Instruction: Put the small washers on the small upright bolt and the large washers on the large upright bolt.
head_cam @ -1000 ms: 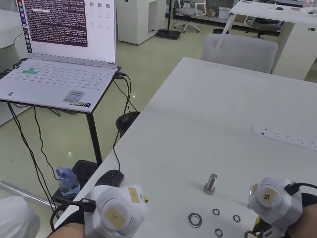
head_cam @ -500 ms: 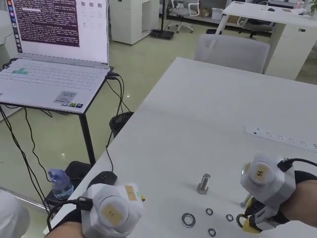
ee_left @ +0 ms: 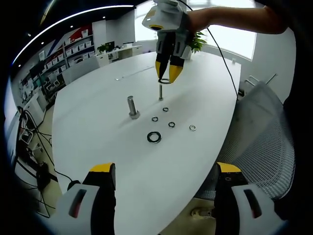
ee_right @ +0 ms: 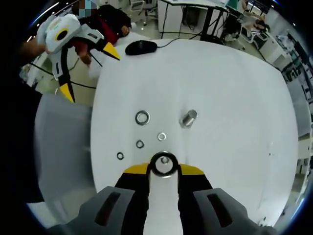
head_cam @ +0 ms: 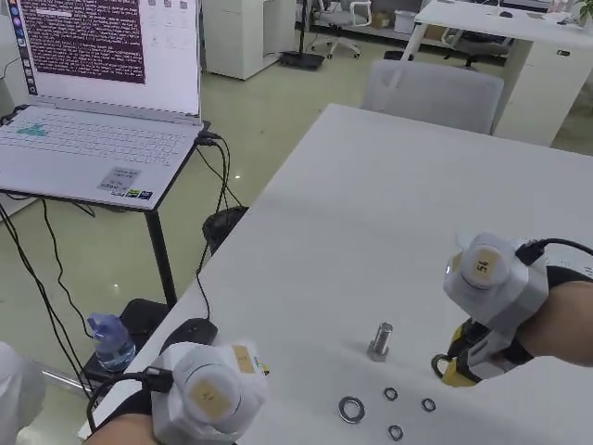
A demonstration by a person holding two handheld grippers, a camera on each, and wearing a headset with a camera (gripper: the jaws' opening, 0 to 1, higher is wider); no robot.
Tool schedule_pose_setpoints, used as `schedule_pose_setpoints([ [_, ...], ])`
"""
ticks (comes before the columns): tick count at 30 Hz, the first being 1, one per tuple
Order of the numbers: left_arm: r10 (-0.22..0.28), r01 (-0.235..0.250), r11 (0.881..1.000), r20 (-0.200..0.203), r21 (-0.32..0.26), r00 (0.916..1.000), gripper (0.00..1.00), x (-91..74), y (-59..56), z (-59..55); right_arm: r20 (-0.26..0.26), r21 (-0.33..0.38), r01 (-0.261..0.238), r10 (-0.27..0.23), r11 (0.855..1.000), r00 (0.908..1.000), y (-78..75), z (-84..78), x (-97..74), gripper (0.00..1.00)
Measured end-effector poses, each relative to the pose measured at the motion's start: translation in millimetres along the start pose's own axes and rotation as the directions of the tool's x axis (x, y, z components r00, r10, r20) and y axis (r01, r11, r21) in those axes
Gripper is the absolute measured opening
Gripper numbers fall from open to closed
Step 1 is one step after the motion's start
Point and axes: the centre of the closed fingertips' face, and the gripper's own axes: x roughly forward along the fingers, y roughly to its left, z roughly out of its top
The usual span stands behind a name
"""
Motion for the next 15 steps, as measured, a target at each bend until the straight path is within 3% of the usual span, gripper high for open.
schedule_pose_setpoints([
  [15,-0.005,0.005,1.0,0.001,-0.006,1.0,0.85,3.1,1.6,0.5,0.013,-0.013,0.018,-0.018,1.0,0.9998,-25.1,28.1,1.1,0.21],
])
